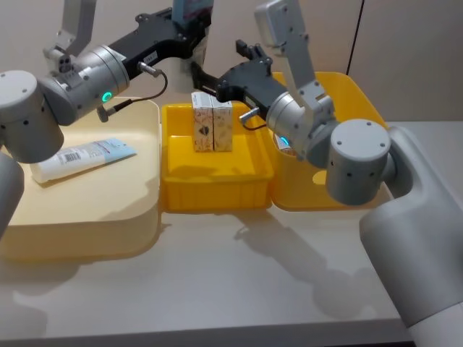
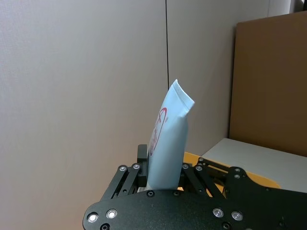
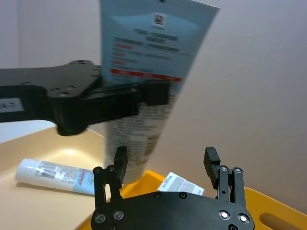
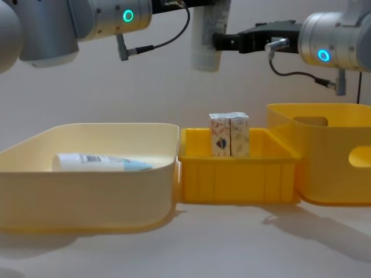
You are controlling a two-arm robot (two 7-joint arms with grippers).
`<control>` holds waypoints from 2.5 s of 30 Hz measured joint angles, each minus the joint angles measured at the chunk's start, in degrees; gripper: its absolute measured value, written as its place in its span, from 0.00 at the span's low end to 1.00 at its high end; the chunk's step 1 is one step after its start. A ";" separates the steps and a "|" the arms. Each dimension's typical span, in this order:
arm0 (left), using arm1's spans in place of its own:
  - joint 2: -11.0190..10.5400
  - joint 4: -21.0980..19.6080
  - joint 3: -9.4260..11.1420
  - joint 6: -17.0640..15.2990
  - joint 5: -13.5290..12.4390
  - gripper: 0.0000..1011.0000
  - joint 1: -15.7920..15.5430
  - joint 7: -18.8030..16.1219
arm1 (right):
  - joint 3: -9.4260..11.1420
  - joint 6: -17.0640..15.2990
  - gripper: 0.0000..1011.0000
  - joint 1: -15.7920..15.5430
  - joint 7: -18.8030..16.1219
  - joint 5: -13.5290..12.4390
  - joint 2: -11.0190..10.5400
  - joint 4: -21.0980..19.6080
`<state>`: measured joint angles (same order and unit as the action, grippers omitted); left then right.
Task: Bimanual collaborative sorting of washing and personal care products
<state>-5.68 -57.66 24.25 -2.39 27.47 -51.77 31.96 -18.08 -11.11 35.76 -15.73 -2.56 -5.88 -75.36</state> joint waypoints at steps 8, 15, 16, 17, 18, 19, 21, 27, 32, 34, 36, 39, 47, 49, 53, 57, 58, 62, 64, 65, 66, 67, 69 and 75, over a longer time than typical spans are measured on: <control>0.16 0.85 0.67 0.35 0.11 0.29 -0.60 0.18 | -0.88 -2.70 0.99 1.58 -4.76 -2.23 -0.15 0.64; 0.13 1.31 1.02 0.62 0.23 0.29 -0.95 0.13 | -1.07 -6.63 0.99 2.56 -9.06 -4.68 -1.10 0.22; 0.10 1.35 1.09 0.67 0.26 0.29 -0.99 0.08 | -1.07 -7.71 0.99 2.77 -10.08 -5.30 -1.35 0.04; 0.10 1.35 1.09 0.67 0.26 0.29 -0.99 0.08 | -1.07 -8.48 0.99 2.87 -10.71 -5.70 -1.47 -0.06; 0.07 1.35 1.15 0.70 0.29 0.29 -1.01 0.02 | -1.04 -9.39 0.99 3.08 -11.47 -6.20 -1.72 -0.21; 0.00 1.35 1.22 0.72 0.34 0.29 -1.02 -0.04 | -1.00 -10.19 0.99 3.19 -12.10 -6.62 -1.82 -0.28; -0.08 1.32 1.27 0.73 0.38 0.29 -1.02 -0.13 | -0.83 -12.10 0.99 3.55 -13.39 -7.63 -2.13 -0.49; -0.42 0.76 1.43 0.72 0.58 0.29 -0.79 -0.53 | -0.20 -15.39 0.99 4.25 -15.18 -9.66 -2.42 -0.74; -0.68 0.39 1.52 0.67 0.78 0.29 -0.55 -0.81 | 0.35 -16.27 0.99 4.51 -15.28 -10.62 -2.10 -0.72; -0.80 0.24 1.57 0.65 0.88 0.29 -0.44 -0.93 | 0.70 -16.53 0.99 4.64 -14.99 -11.03 -1.73 -0.60; -0.86 0.13 1.60 0.64 0.95 0.29 -0.37 -1.00 | 0.90 -16.62 0.99 4.71 -14.77 -11.27 -1.47 -0.45; -0.98 -0.04 1.66 0.60 1.10 0.29 -0.27 -1.19 | 1.37 -16.77 0.99 4.84 -14.09 -11.76 -0.82 -0.05; -1.36 -0.64 1.81 0.38 1.46 0.28 0.12 -1.77 | 2.25 -16.99 0.99 5.50 -11.83 -12.99 1.36 1.75; -1.51 -0.83 1.83 0.32 1.53 0.29 0.22 -1.89 | 2.33 -17.05 0.99 5.68 -11.34 -13.20 1.78 2.25; -1.67 -1.03 1.86 0.18 1.61 0.29 0.36 -2.12 | 2.45 -17.15 0.99 5.90 -10.79 -13.44 2.27 2.82; -1.80 -1.10 1.87 0.13 1.71 0.28 0.41 -2.30 | 2.57 -17.27 0.99 6.11 -10.13 -13.66 2.83 3.44; -1.82 -1.10 1.87 0.13 1.72 0.28 0.41 -2.34 | 2.59 -17.28 0.99 6.13 -10.05 -13.69 2.89 3.50; -1.83 -1.05 1.86 0.12 1.74 0.28 0.40 -2.44 | 2.67 -17.33 0.99 6.27 -9.72 -13.85 3.22 3.81; -1.83 -0.92 1.85 0.12 1.74 0.28 0.38 -2.49 | 2.71 -17.34 0.99 6.33 -9.59 -13.91 3.36 3.95; -1.83 -0.88 1.84 0.12 1.74 0.28 0.38 -2.50 | 2.71 -17.35 0.99 6.35 -9.54 -13.92 3.40 4.00; -1.83 -0.83 1.83 0.12 1.74 0.28 0.37 -2.52 | 2.72 -17.35 0.99 6.37 -9.50 -13.94 3.43 4.03; -1.83 -0.75 1.81 0.13 1.74 0.28 0.35 -2.56 | 2.74 -17.35 0.99 6.39 -9.42 -13.97 3.49 4.10; -1.80 -0.66 1.79 0.14 1.73 0.28 0.33 -2.59 | 2.74 -17.36 0.99 6.41 -9.32 -14.00 3.57 4.18; -1.75 -0.39 1.63 0.21 1.65 0.28 0.27 -2.75 | 2.79 -17.39 0.97 6.49 -9.11 -14.07 3.74 4.39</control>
<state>-7.43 -58.06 25.88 -2.18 29.13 -51.49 29.21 -15.29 -28.50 42.25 -24.84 -16.62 -2.14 -70.97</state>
